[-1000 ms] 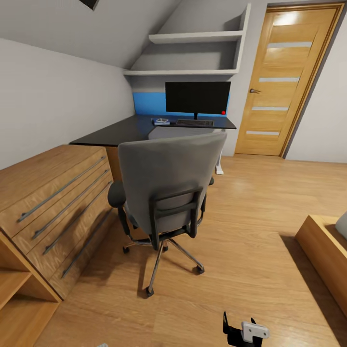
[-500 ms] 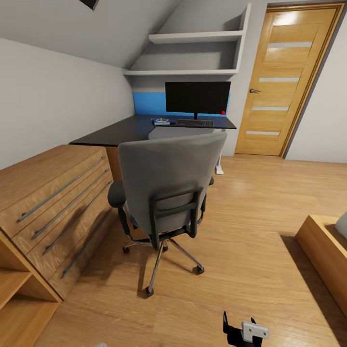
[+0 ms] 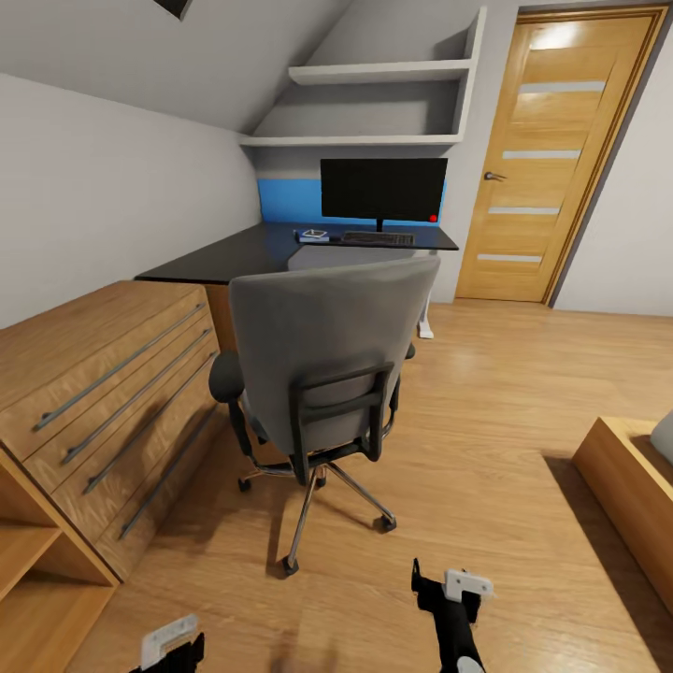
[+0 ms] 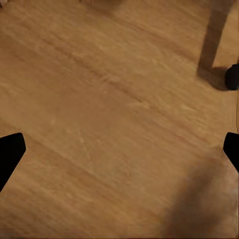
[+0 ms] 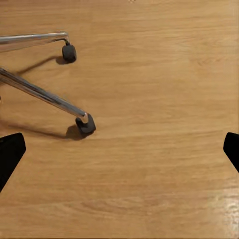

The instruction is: In the bedroom, organize the workspace by keeping the computer under the desk, ensuring the monitor is on the desk, placing the keyboard on the desk next to the monitor, placing the mouse on the desk next to the keyboard, moving the folder from the swivel chair onto the desk next to the mouse, stacking the notebook on top of the folder with the pen on top of the notebook, and positioning the swivel chair next to the desk.

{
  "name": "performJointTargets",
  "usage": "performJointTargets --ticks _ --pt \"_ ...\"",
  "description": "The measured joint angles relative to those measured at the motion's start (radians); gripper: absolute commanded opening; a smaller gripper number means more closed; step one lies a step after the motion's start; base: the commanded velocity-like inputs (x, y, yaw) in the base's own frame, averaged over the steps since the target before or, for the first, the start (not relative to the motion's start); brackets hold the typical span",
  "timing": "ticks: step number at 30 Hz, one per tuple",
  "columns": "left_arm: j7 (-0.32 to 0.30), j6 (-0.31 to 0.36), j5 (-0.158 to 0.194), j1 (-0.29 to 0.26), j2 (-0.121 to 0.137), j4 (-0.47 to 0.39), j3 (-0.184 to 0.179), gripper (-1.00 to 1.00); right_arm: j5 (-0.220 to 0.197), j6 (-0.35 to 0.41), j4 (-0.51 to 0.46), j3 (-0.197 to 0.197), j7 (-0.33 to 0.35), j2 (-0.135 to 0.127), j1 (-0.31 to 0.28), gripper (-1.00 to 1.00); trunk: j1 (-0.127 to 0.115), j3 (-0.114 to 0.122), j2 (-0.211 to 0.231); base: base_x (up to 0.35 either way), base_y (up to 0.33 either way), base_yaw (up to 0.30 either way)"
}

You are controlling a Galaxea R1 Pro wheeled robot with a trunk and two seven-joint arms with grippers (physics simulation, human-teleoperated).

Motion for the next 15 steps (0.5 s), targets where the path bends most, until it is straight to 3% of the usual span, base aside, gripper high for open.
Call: performJointTargets --ticks 4,9,12,15 --pt "0.01 0.116 -0.001 -0.068 -0.001 -0.022 0.0 1.0 0.007 0.093 -0.115 0.0 -0.038 0.0 -0.02 1.0 0.0 0.0 0.0 0.0 0.0 0.0" --pt "0.089 0.206 -0.004 -0.163 -0.002 -0.029 -0.005 1.0 0.056 0.195 -0.253 0.007 -0.049 0.001 -0.026 1.0 0.0 0.0 0.0 0.0 0.0 0.0" --pt "0.15 0.278 -0.004 -0.238 -0.002 -0.03 -0.037 1.0 0.102 0.263 -0.345 0.011 -0.053 0.002 -0.027 1.0 0.0 0.0 0.0 0.0 0.0 0.0" --pt "0.177 0.364 -0.004 -0.311 0.0 -0.03 -0.065 1.0 0.12 0.298 -0.435 0.014 -0.055 0.001 -0.027 1.0 0.0 0.0 0.0 0.0 0.0 0.0"
